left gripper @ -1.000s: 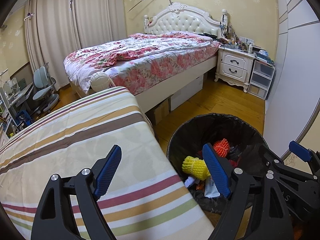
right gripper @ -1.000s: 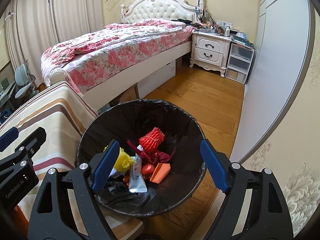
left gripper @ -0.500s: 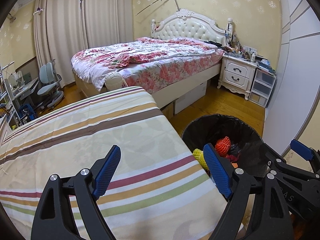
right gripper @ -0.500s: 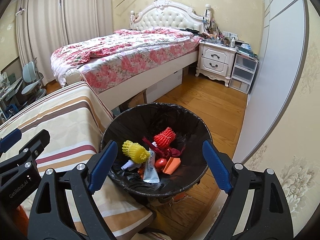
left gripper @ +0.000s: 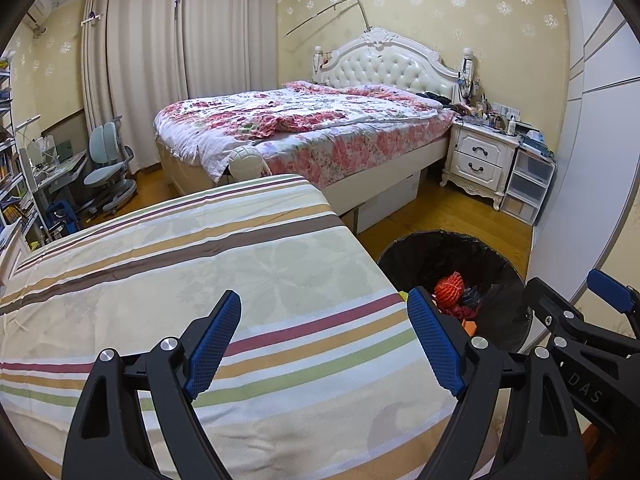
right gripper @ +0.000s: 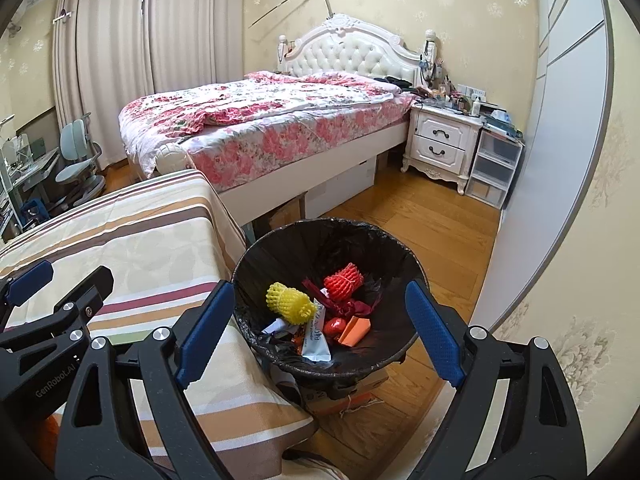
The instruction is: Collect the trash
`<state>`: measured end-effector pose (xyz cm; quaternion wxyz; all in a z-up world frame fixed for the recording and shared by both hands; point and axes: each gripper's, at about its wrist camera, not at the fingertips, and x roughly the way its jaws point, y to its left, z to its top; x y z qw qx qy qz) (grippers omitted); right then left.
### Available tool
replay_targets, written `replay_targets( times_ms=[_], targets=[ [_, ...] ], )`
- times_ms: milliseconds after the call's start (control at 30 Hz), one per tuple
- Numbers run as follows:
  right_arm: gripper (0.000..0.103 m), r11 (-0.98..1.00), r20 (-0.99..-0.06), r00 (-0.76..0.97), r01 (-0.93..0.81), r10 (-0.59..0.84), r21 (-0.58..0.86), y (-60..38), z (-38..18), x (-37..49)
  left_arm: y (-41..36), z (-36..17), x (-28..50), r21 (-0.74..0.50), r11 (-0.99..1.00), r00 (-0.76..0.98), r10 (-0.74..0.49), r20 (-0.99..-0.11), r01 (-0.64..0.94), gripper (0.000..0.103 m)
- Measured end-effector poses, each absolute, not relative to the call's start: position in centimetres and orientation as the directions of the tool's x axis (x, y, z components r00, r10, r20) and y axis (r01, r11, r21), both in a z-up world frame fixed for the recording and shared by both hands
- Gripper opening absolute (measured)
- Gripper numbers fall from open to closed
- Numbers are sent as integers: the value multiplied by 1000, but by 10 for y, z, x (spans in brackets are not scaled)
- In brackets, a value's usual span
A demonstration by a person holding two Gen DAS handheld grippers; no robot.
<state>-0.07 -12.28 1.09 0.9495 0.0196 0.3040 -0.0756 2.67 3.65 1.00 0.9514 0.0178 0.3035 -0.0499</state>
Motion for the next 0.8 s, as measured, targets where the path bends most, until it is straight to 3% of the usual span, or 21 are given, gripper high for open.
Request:
replay_targets(
  times_ms=[800],
  targets=[
    [85, 986, -569, 810, 164, -141, -11, -123, 15, -7, 37, 11, 21, 2, 994, 817, -88, -570, 108, 83]
  ],
)
